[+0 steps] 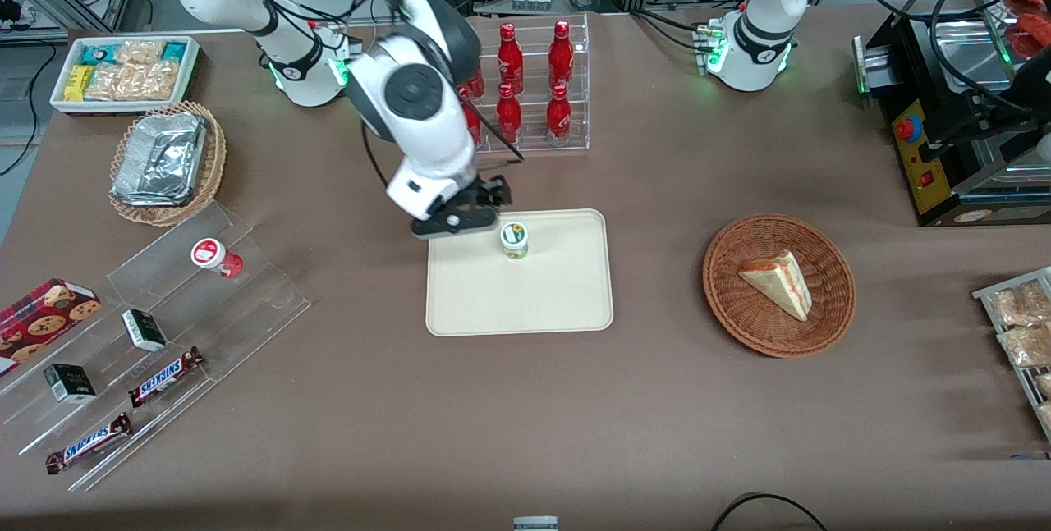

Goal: Place green gum on tray

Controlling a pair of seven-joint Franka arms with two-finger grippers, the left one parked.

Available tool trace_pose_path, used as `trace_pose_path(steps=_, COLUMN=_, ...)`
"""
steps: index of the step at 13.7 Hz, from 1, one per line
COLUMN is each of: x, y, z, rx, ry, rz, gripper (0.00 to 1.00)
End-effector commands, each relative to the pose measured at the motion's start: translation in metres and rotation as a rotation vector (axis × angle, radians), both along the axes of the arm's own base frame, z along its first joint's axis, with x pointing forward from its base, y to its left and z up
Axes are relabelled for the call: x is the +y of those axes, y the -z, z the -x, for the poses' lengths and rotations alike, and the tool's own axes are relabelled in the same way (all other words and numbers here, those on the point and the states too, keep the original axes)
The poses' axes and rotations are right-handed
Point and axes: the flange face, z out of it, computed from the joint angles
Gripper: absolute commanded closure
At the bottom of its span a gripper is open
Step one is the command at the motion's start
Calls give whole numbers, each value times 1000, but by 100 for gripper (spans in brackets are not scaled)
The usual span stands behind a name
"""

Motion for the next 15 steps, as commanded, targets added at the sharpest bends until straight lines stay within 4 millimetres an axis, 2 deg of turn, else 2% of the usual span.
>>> trace_pose_path(steps=1, x=-43, y=-50, z=12, rx=24, ry=2, rz=-8, gripper=0)
trace_pose_path(steps=4, x=-108, y=-98, z=7, rx=54, ry=-3, rz=-15, gripper=0)
trace_pose_path(steps=6, x=-157, y=-113, z=-1, rx=79, ry=-9, rz=-11, gripper=0)
trace_pose_path(steps=9, x=-224, y=-127, z=-13, rx=106, ry=-6, rz=-14, gripper=0)
trace_pose_path(steps=13, x=-315, y=-135, z=-26, rx=122, ry=-6, rz=-30, gripper=0)
trace_pose_path(steps=15, x=-349, y=-139, z=-31, rx=122, ry=7, rz=-35, gripper=0)
